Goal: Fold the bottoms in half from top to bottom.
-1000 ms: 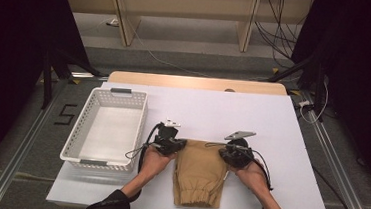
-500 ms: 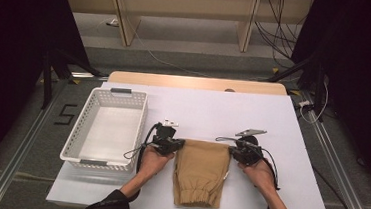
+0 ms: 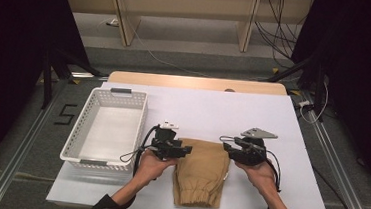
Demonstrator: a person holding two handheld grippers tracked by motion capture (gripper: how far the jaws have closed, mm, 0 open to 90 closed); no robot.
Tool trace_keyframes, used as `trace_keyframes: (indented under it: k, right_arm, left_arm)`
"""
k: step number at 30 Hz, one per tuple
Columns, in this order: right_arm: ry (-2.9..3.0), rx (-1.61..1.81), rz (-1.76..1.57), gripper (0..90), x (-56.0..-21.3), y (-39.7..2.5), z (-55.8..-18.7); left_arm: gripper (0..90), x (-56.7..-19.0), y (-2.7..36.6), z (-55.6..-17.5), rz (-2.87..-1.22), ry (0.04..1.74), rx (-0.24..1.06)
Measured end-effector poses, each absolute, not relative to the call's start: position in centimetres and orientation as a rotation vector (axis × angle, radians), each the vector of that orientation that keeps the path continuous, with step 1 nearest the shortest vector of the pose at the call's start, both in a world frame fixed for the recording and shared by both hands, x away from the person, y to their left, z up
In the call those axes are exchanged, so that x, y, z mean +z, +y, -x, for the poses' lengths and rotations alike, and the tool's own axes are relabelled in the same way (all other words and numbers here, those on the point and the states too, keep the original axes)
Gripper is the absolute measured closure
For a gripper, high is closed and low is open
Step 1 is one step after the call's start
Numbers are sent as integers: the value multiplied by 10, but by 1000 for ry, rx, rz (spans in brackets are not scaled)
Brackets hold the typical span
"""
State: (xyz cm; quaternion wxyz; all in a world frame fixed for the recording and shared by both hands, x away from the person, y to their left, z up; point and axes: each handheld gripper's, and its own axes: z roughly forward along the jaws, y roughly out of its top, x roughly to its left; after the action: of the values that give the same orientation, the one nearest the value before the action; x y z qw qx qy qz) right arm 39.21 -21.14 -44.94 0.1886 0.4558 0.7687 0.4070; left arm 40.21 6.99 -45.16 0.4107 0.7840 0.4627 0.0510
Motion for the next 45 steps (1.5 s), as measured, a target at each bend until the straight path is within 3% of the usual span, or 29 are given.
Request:
trace_keyframes:
  k: [6,13,25,45]
  right_arm:
    - [2102,1244,-1256,398,-440,-213,-383]
    - [2049,1317,-1240,329,-432,-213,-375]
    - [2016,1377,-1203,255,-423,-210,-360]
    - [2012,1388,-1189,208,-425,-216,-342]
  left_arm:
    - [352,-448,72,-395,-1982,1178,114]
    - [295,-449,74,-389,-1996,1186,99]
    - [248,-447,75,-379,-1980,1198,106]
    - [215,-457,81,-364,-1986,1264,97]
